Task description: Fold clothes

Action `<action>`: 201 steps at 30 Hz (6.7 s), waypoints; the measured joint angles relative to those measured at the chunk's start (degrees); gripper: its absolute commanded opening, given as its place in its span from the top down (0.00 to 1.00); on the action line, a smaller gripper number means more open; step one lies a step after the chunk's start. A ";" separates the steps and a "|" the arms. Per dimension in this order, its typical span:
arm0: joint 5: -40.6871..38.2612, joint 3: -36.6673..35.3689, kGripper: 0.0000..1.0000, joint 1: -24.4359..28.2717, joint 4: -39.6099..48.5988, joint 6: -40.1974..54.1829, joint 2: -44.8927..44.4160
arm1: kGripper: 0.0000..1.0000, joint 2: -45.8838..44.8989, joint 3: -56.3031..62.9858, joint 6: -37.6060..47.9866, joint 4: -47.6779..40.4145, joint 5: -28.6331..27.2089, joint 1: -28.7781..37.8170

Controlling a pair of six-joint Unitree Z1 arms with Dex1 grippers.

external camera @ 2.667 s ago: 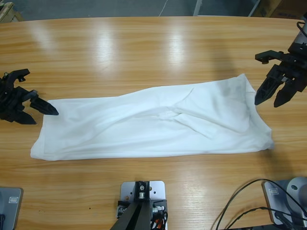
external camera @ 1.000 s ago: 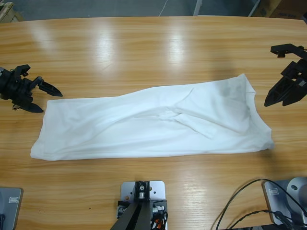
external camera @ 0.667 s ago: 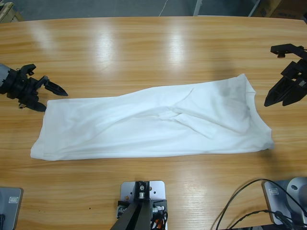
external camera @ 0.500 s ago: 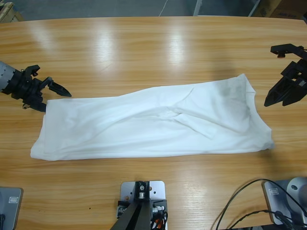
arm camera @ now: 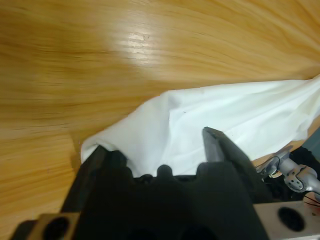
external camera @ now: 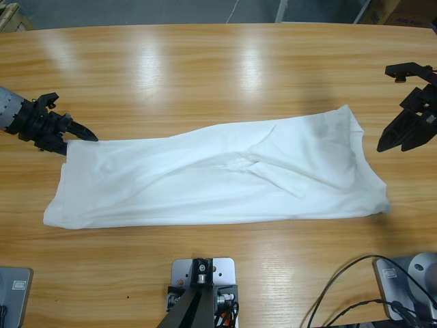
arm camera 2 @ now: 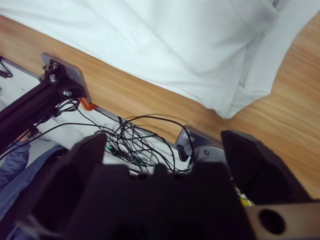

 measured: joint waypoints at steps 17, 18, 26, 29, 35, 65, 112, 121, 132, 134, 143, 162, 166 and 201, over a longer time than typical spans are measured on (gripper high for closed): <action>0.53 -0.01 1.00 6.51 -0.05 0.03 0.00 | 0.89 0.33 0.00 0.00 -0.01 -1.25 0.00; 0.53 -0.01 1.00 7.03 -0.05 0.08 0.00 | 0.89 0.41 0.00 0.00 -0.01 -1.26 0.00; 0.13 -2.78 1.00 7.68 -0.05 2.07 1.66 | 0.89 0.89 -0.04 0.01 -0.06 -1.42 0.00; -0.18 -5.28 1.00 7.68 -0.05 2.21 3.00 | 0.88 0.98 -0.69 0.17 -0.07 -1.60 0.00; -0.18 -11.01 1.00 7.70 0.53 2.21 5.79 | 0.75 1.42 -1.67 0.51 -0.12 -1.60 0.00; -0.18 -14.34 1.00 7.89 3.62 5.42 9.54 | 0.11 3.92 18.19 27.22 -25.88 3.02 14.75; -0.18 -14.34 1.00 7.89 3.63 6.13 9.72 | 1.00 5.61 23.86 31.21 -36.22 -1.53 17.32; -0.18 -14.34 1.00 7.89 3.64 6.27 9.72 | 1.00 3.33 24.73 31.89 -36.22 -2.00 16.97; -0.18 -14.34 1.00 7.89 3.82 6.27 9.72 | 1.00 2.10 25.56 35.35 -35.77 -4.50 14.43; -0.18 -14.34 1.00 7.89 3.82 6.27 9.72 | 1.00 1.64 25.99 36.07 -35.77 -4.83 13.89; -0.18 -14.34 1.00 7.89 3.83 6.27 9.72 | 1.00 0.57 26.66 37.22 -35.77 -5.53 11.77; -0.18 -17.50 1.00 9.21 4.58 6.27 10.18 | 1.00 1.89 26.82 37.69 -35.77 -5.49 12.76; -0.18 -20.51 1.00 9.68 6.30 6.27 10.31 | 1.00 1.94 27.33 37.69 -35.77 -5.46 13.59; -6.21 -14.72 0.05 4.72 3.50 12.45 0.78 | 0.00 2.76 1.81 25.69 -30.85 -0.96 33.16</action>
